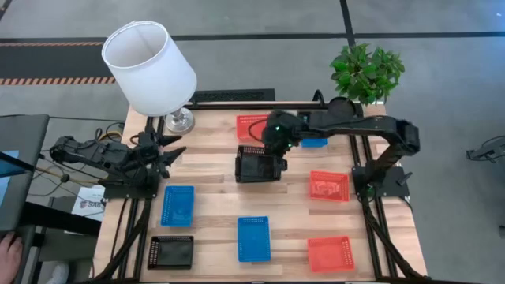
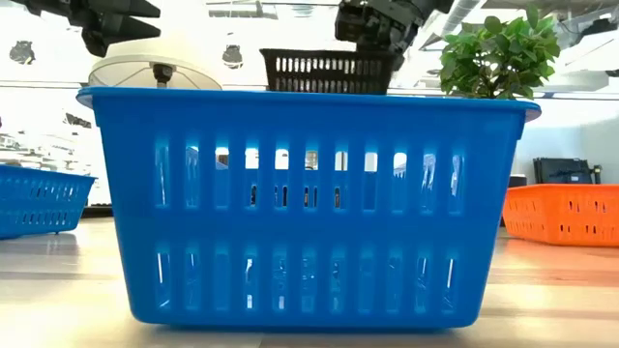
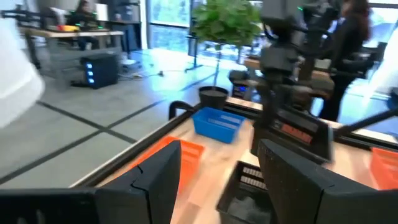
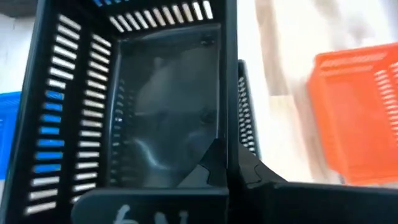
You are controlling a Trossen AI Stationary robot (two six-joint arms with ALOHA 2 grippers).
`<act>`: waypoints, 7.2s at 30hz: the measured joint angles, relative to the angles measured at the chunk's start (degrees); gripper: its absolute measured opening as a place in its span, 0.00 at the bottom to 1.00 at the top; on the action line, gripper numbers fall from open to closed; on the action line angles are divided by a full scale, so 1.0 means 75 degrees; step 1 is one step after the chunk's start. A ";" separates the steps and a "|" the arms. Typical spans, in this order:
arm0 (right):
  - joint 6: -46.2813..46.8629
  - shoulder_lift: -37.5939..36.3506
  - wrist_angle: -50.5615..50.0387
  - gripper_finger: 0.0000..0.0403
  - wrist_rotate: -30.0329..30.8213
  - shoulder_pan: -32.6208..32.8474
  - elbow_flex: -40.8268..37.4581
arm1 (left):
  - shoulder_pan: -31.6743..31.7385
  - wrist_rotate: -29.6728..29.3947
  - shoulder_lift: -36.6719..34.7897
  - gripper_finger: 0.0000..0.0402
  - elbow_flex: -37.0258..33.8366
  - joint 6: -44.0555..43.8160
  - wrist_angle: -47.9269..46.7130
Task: Stack baskets by color
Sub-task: Stack the top left black bin on the top right black bin, then stack the bottom blue bin on the top blue bin
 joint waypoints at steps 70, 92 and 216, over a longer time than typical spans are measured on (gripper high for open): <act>-0.1812 0.1647 0.0868 0.45 0.0029 -0.0361 -0.0140 | -0.0002 -0.0125 0.0251 0.50 -0.0006 -0.0513 -0.0006; -0.1225 0.1639 0.1141 0.17 0.0026 -0.0553 -0.0139 | 0.0000 -0.0125 0.0248 0.50 -0.0006 -0.0516 -0.0078; -0.5432 -0.2052 -0.2165 0.01 0.1661 -0.4041 -0.0872 | 0.0000 0.0621 0.1303 0.50 -0.0003 -0.0496 0.0070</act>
